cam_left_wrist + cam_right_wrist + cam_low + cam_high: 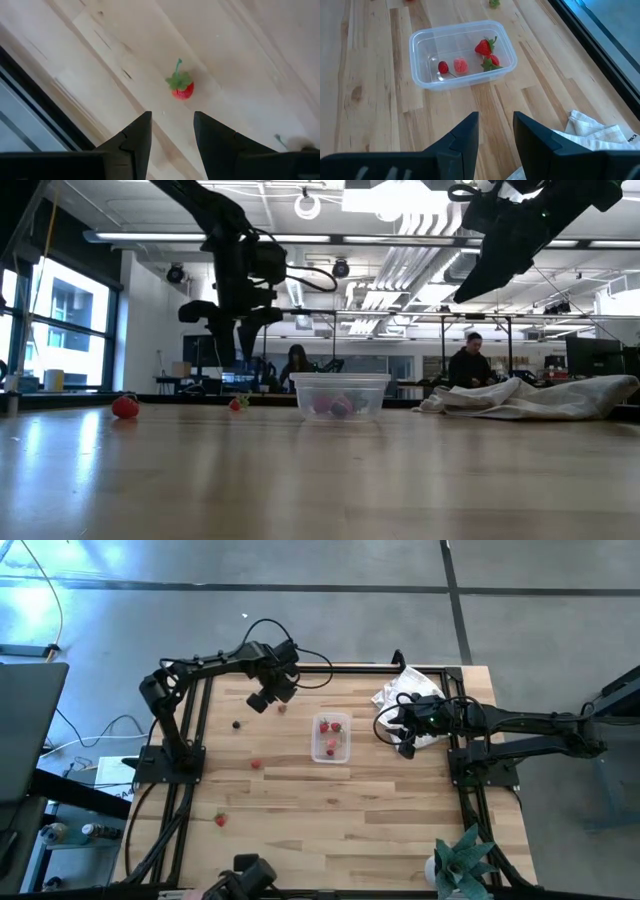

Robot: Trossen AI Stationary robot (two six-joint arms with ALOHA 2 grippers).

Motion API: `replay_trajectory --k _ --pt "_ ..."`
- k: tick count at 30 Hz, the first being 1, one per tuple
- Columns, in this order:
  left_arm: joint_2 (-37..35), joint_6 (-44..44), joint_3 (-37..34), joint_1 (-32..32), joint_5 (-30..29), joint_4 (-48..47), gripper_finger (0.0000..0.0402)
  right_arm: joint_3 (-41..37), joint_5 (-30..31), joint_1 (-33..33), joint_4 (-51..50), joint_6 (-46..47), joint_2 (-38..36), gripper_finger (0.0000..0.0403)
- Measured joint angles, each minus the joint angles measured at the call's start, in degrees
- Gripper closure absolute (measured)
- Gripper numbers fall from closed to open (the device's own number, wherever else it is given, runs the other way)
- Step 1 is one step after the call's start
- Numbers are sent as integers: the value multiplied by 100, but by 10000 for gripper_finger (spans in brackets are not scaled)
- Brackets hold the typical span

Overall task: Pick and placing Produce into tupperware
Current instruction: Put the strawberry into the transparent container

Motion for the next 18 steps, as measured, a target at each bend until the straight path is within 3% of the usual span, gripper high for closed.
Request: replay_trajectory --k 18 --pt "482 114 -235 99 115 235 266 0 0 -1 0 0 0 291"
